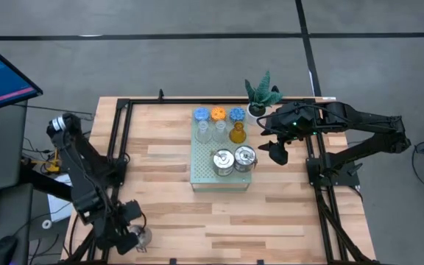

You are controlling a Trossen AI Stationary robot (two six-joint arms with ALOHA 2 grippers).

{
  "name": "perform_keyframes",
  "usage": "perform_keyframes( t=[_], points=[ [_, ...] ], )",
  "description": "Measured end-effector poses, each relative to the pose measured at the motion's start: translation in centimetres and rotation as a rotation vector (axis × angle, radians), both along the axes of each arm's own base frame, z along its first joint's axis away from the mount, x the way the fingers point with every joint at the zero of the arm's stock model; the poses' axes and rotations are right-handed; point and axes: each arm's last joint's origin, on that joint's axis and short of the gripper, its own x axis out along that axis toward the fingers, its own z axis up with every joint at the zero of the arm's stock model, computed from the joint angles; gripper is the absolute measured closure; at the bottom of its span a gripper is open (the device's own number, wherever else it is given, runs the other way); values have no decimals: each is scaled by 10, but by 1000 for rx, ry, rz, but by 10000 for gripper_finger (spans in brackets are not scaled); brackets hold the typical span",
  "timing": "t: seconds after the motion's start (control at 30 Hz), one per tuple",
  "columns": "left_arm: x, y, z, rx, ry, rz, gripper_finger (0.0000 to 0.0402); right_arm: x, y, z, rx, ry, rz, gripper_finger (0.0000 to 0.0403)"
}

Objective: Stock candles and holders on shelf
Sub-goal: Put the silver scented candle can on the shelf aligned with the other silver scented candles

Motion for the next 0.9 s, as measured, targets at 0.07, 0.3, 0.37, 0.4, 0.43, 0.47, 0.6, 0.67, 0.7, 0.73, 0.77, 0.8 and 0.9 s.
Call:
perform_keyframes(
  t=[0.07,0.3,0.37,0.4,0.43,0.47,0.6,0.67,0.7,0.73,0.77,0.8,0.9],
  points=[
    [3,-7,-8,19,9,1,2,0,0,0,0,0,0,147],
    [9,-21,-36,131,89,-6,2,0,0,0,0,0,0,147],
    [10,-21,-39,153,101,-5,2,0,0,0,0,0,0,147],
    [10,-21,-41,162,104,-4,2,0,0,0,0,0,0,147],
    [10,-21,-42,168,105,-4,2,0,0,0,0,0,0,147],
    [10,-21,-42,169,104,-3,2,0,0,0,0,0,0,147],
    [12,-22,-40,148,93,1,2,0,0,0,0,0,0,147],
    [12,-22,-40,139,89,2,2,0,0,0,0,0,0,147],
    [12,-23,-40,138,88,1,2,0,0,0,0,0,0,147],
    [12,-23,-40,138,86,-5,2,0,0,0,0,0,0,147],
    [12,-23,-40,138,83,-10,2,0,0,0,0,0,0,147],
    [13,-23,-40,138,81,-13,2,0,0,0,0,0,0,147],
    [14,-25,-43,152,73,-11,2,0,0,0,0,0,0,147]
  ],
)
